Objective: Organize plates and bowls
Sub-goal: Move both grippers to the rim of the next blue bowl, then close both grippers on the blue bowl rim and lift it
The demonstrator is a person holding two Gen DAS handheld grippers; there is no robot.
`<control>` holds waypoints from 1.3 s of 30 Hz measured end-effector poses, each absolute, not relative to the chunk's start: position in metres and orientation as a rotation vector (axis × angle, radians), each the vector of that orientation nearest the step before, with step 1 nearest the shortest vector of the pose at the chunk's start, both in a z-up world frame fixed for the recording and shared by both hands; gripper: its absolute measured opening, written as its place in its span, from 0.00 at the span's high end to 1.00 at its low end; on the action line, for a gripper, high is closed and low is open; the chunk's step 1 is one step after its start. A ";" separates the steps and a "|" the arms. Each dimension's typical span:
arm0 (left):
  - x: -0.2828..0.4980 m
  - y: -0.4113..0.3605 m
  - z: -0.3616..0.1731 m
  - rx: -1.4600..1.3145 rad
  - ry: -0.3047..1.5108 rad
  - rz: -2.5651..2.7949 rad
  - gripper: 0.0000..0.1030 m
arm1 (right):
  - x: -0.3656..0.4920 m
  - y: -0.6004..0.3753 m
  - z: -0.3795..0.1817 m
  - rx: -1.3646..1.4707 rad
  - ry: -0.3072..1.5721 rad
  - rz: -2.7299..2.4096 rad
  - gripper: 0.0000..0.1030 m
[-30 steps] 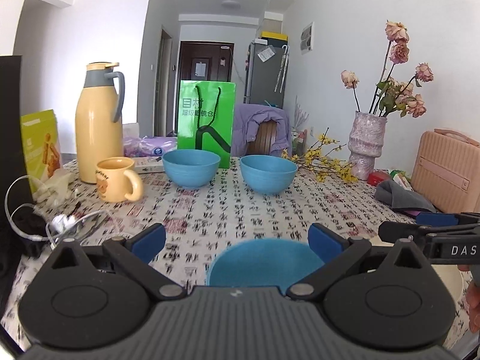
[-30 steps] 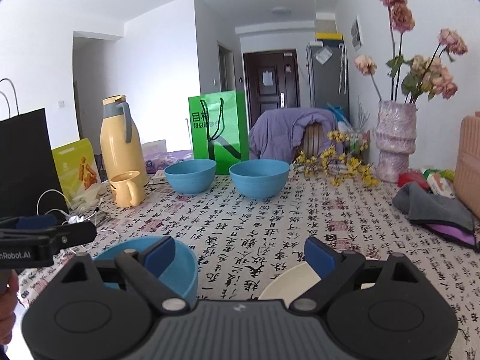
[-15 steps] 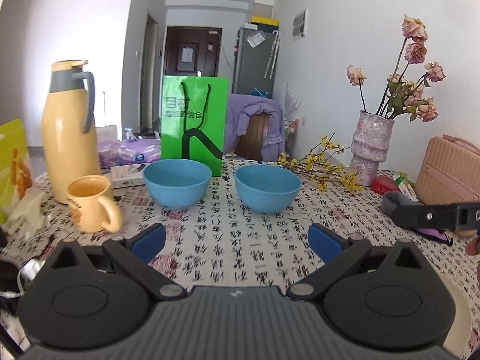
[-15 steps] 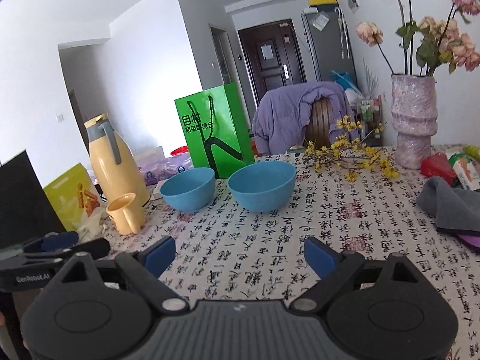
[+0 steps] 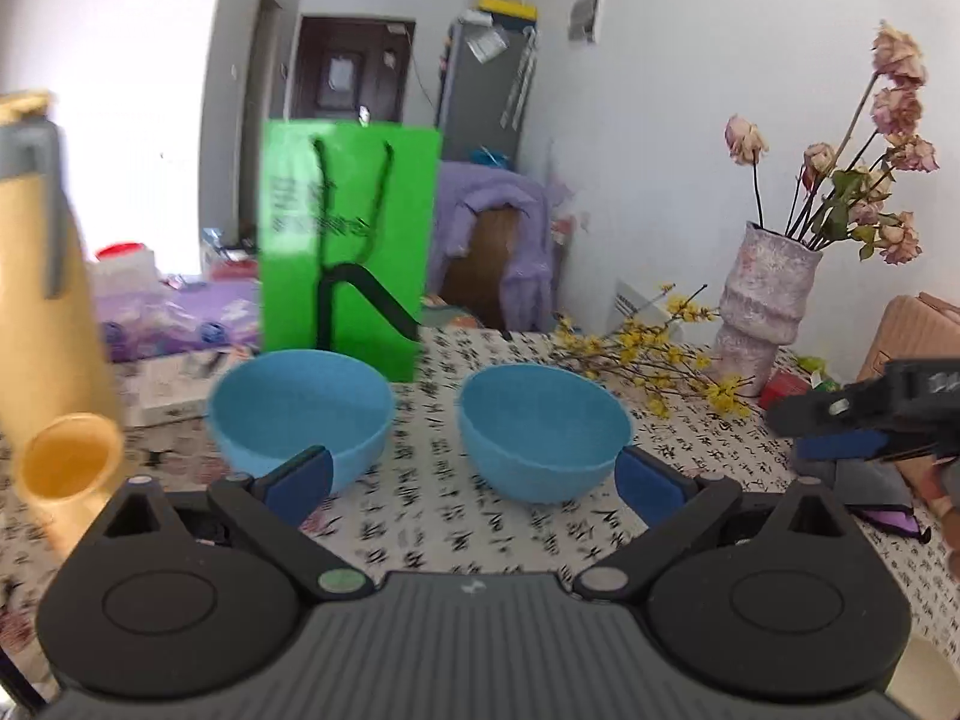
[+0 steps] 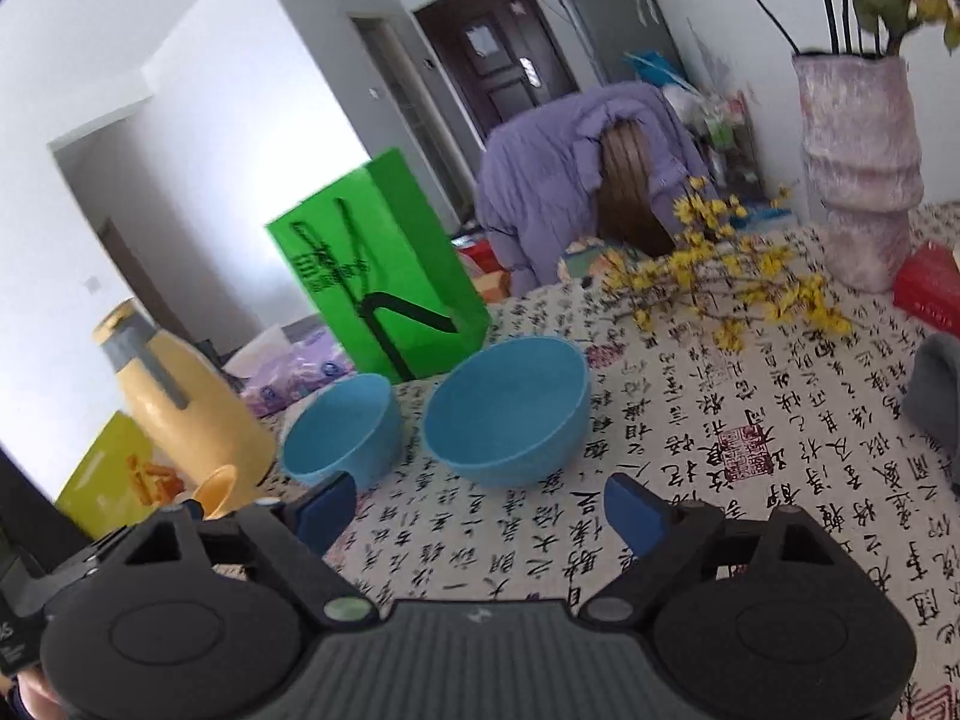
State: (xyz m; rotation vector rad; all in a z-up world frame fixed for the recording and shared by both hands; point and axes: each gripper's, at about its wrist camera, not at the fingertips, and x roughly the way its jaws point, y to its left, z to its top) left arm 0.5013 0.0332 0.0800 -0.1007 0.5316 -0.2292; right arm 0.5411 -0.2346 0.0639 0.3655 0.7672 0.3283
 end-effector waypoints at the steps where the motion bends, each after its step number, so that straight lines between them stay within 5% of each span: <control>1: 0.514 0.031 0.078 -0.104 0.544 -0.236 0.03 | 0.554 -0.233 0.058 0.372 0.785 0.327 0.18; 8: 0.592 0.012 0.053 -0.078 0.635 -0.253 0.29 | 0.633 -0.222 0.021 0.365 0.851 0.242 0.32; 14: 0.641 0.004 0.024 -0.109 0.702 -0.216 0.34 | 0.677 -0.214 -0.011 0.334 0.888 0.173 0.50; 18: 0.653 0.000 0.010 -0.106 0.722 -0.200 0.57 | 0.690 -0.208 -0.030 0.336 0.918 0.170 0.60; 20: 0.655 -0.002 0.006 -0.101 0.732 -0.195 0.57 | 0.693 -0.205 -0.039 0.335 0.940 0.180 0.72; 26: 0.656 -0.004 0.000 -0.113 0.738 -0.177 0.85 | 0.694 -0.201 -0.048 0.340 0.932 0.171 0.84; 39: 0.588 -0.025 0.070 -0.056 0.616 -0.175 0.86 | 0.648 -0.216 0.011 0.318 0.845 0.182 0.90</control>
